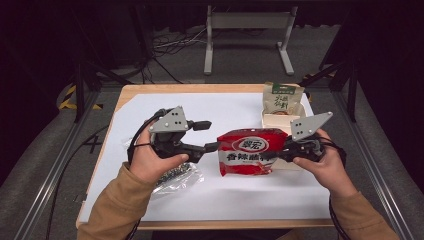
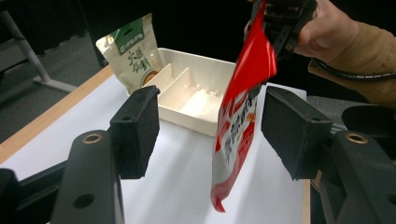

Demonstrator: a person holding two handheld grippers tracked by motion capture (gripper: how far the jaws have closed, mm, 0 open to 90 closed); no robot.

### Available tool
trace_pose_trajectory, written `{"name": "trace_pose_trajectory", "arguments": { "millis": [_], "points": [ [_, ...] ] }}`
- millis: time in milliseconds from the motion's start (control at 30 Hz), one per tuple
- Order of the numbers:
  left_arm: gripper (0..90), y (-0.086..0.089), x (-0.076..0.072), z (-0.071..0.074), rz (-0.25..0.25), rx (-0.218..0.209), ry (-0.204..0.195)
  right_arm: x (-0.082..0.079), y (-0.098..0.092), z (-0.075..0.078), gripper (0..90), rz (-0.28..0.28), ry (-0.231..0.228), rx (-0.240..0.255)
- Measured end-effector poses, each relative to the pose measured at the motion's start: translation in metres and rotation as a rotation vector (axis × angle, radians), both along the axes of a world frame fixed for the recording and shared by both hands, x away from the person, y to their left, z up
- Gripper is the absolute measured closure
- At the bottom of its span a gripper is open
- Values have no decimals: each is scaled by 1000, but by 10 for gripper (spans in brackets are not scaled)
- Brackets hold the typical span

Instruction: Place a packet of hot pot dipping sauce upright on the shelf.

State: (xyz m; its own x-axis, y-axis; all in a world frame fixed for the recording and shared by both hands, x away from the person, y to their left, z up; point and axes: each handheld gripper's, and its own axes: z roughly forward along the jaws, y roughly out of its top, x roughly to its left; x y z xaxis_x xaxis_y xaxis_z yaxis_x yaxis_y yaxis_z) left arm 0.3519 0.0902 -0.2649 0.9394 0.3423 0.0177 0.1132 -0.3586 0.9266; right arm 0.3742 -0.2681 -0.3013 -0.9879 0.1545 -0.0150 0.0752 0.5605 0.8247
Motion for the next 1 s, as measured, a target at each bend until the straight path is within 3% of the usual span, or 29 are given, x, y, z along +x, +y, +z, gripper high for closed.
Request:
{"name": "trace_pose_trajectory", "arguments": {
  "millis": [200,267,333,600,1000],
  "points": [
    [345,10,4,-10,26,-22,16,6,-6,10,892,-18,-3,5],
    [336,15,6,-18,32,-53,44,8,-7,14,892,-24,-9,5],
    [321,19,8,-22,49,-60,41,9,-9,19,892,-31,-17,4],
    [294,26,9,-35,91,-54,44,17,-16,34,892,-56,-38,7],
    [261,34,15,-48,136,-55,43,27,-27,41,892,-94,-62,17]
  ]
}}
